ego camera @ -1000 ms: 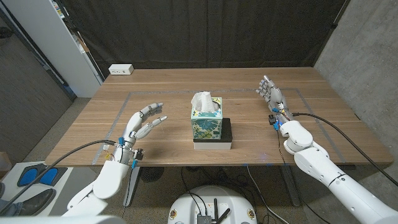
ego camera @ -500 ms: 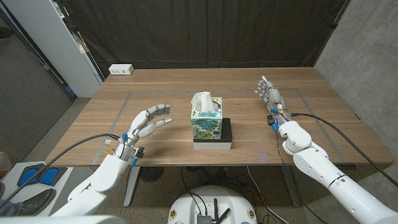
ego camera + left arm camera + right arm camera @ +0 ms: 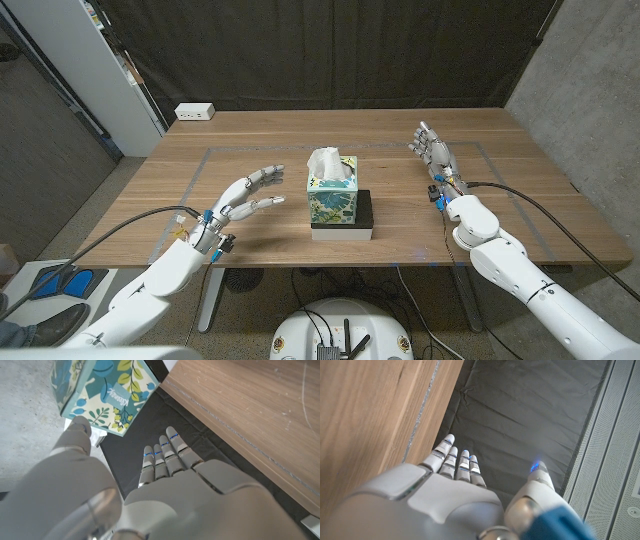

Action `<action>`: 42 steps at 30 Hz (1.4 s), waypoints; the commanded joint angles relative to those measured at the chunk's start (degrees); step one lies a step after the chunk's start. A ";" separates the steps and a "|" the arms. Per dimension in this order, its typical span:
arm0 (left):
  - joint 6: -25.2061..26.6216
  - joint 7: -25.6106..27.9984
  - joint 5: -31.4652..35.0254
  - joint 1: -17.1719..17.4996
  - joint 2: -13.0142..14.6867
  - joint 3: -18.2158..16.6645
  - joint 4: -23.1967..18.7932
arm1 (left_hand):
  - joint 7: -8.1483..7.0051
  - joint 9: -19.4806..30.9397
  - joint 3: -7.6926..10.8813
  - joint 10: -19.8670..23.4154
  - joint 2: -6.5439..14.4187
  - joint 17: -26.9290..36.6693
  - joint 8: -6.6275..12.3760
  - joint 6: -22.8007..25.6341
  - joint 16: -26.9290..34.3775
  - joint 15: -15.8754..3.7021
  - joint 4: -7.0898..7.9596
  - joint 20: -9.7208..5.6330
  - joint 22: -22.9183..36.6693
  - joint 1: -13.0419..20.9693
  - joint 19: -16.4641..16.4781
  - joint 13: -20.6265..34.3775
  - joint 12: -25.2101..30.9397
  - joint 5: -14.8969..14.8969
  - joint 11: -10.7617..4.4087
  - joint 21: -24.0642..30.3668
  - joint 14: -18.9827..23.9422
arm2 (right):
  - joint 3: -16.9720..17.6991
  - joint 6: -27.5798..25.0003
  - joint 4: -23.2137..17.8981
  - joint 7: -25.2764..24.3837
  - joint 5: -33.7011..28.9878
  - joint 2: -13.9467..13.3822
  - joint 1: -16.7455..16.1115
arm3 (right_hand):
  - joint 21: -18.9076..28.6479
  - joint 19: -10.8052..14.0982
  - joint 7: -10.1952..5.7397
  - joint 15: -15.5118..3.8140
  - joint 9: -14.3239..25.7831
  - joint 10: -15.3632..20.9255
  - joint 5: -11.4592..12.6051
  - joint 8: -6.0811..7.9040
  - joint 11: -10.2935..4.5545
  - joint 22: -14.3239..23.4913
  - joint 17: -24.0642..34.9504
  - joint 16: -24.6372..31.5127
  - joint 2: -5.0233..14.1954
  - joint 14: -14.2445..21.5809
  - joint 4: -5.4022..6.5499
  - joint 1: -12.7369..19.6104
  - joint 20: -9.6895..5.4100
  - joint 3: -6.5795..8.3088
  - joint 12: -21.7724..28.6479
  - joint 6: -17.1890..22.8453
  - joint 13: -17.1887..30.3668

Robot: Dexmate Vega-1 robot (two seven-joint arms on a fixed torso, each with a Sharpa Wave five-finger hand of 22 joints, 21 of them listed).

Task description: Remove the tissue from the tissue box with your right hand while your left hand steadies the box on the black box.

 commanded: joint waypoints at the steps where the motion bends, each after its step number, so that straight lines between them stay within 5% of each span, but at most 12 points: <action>1: -1.10 -8.04 -5.89 -3.22 2.07 3.75 2.10 | 0.24 0.06 -0.84 -2.85 -1.06 0.09 -0.29 -3.30 -0.95 0.79 0.19 0.33 -0.03 -0.62 -2.19 0.25 -0.51 -0.45 0.89 -1.18 -2.68 | -0.14 -0.23 -0.95 -0.64 -0.70 0.12 -0.53 | 0.27 -0.01 -0.22 0.14 0.22 0.29 0.31 0.25 0.10 0.10 0.18 0.20 0.02 0.18 -0.27 -0.02 0.29 -0.02 0.52 0.29 0.16; 7: -1.86 -9.74 -7.45 -4.28 1.96 4.65 2.50 | -0.10 -0.11 -1.82 -6.84 -2.17 0.10 -0.31 -8.24 -1.79 1.22 0.34 1.32 -0.06 -2.17 -5.38 0.28 -0.77 -0.74 0.56 -2.97 -6.83 | 0.12 0.10 -1.30 -0.93 -0.71 0.19 -1.04 | 0.27 -0.02 -0.21 0.18 0.22 0.31 0.30 0.28 -0.05 0.10 0.16 0.21 0.01 0.19 -0.27 -0.04 0.30 -0.03 0.53 0.36 0.16; 14: -0.53 -10.17 -6.97 -5.16 2.00 5.15 1.87 | 0.35 -0.21 -2.20 -10.77 -2.73 0.01 -0.31 -12.14 -2.24 2.43 0.18 0.53 -0.18 -2.69 -8.26 0.25 -1.06 -0.76 1.73 -4.65 -10.67 | 0.77 0.67 -1.70 -1.37 -0.68 0.10 -1.96 | 0.27 -0.03 -0.21 0.12 0.22 0.31 0.31 0.28 -0.02 0.10 0.15 0.21 0.01 0.17 -0.26 -0.04 0.32 -0.04 0.53 0.38 0.16; 28: 1.88 -13.49 -4.52 -10.54 1.97 8.79 2.87 | -0.80 -0.44 -2.97 -22.78 -3.24 -0.11 -0.12 -23.33 -2.64 5.14 0.13 2.82 -0.30 -4.80 -22.16 0.09 -1.03 -0.74 2.60 -9.98 -25.82 | 1.74 1.90 -1.89 -2.07 -0.65 0.32 -3.56 | 0.27 -0.03 -0.31 0.14 0.22 0.32 0.31 0.28 0.05 0.10 0.13 0.21 0.02 0.13 -0.26 -0.04 0.36 -0.05 0.54 0.43 0.17; 42: 2.77 -14.24 -2.75 -13.53 1.53 11.15 3.37 | -0.79 -0.45 -2.80 -21.14 -3.34 -0.20 0.94 -22.21 -1.29 4.80 -0.27 2.89 -0.33 -4.32 -19.97 -0.04 0.33 -0.64 2.32 -8.63 -23.90 | 2.53 2.74 -1.74 -2.05 -0.52 0.36 -4.31 | 0.28 -0.02 -0.35 0.17 0.22 0.32 0.31 0.26 0.03 0.10 0.10 0.24 -0.01 0.17 -0.26 -0.05 0.34 -0.08 0.53 0.40 0.17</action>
